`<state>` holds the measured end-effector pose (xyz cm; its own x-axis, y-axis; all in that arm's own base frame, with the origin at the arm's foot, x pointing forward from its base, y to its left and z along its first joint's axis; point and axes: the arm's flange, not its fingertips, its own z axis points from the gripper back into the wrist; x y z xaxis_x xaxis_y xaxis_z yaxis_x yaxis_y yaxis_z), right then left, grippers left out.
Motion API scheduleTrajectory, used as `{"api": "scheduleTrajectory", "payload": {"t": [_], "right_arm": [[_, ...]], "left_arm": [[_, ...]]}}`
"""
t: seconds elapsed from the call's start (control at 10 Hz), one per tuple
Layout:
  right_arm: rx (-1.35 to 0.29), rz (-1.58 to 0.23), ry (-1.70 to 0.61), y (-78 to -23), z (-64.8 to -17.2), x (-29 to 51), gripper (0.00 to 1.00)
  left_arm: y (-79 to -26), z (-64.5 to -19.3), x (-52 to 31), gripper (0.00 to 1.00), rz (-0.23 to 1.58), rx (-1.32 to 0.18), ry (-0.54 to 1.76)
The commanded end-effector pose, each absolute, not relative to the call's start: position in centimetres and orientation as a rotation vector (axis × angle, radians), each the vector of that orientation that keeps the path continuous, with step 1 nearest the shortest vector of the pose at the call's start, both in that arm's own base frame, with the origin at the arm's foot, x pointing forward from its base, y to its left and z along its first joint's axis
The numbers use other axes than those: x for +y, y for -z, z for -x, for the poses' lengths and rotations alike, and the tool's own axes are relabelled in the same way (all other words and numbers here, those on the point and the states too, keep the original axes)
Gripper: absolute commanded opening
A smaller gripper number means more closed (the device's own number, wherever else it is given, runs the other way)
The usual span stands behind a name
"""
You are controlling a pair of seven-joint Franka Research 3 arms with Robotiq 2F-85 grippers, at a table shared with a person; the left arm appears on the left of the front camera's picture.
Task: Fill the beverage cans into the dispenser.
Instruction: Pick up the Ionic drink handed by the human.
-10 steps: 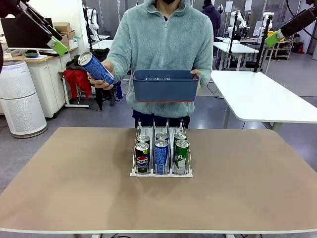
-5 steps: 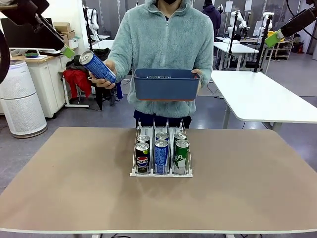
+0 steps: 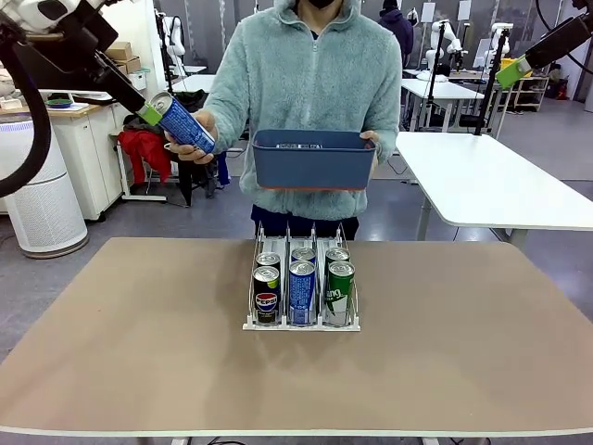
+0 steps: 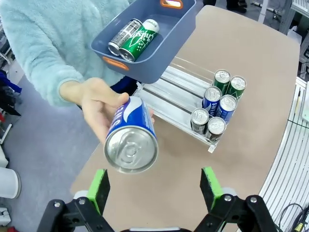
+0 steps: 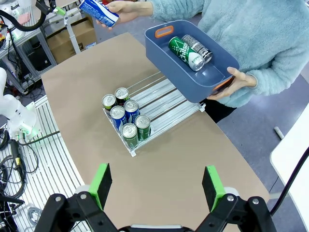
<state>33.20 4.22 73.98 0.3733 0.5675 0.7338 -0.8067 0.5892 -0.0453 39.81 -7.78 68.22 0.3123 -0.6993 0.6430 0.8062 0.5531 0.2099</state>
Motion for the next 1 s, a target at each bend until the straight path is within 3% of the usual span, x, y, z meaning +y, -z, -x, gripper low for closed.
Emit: {"api": "scheduleTrajectory", "payload": {"t": [0.0, 0.4, 0.9], "right_arm": [[-0.781, -0.346, -0.904, -73.9, -33.2, 4.3, 1.00], [-0.781, -0.346, -0.904, -73.9, -33.2, 4.3, 1.00], [-0.781, -0.346, -0.904, -73.9, -33.2, 4.3, 1.00]], "left_arm": [[-68.3, -41.1, -7.5, 1.00, 0.182, -0.790, 1.008], [-68.1, -40.8, -7.8, 1.00, 0.163, -0.771, 0.990], [-68.8, -42.5, -7.9, 1.00, 0.169, -0.872, 0.867]]}}
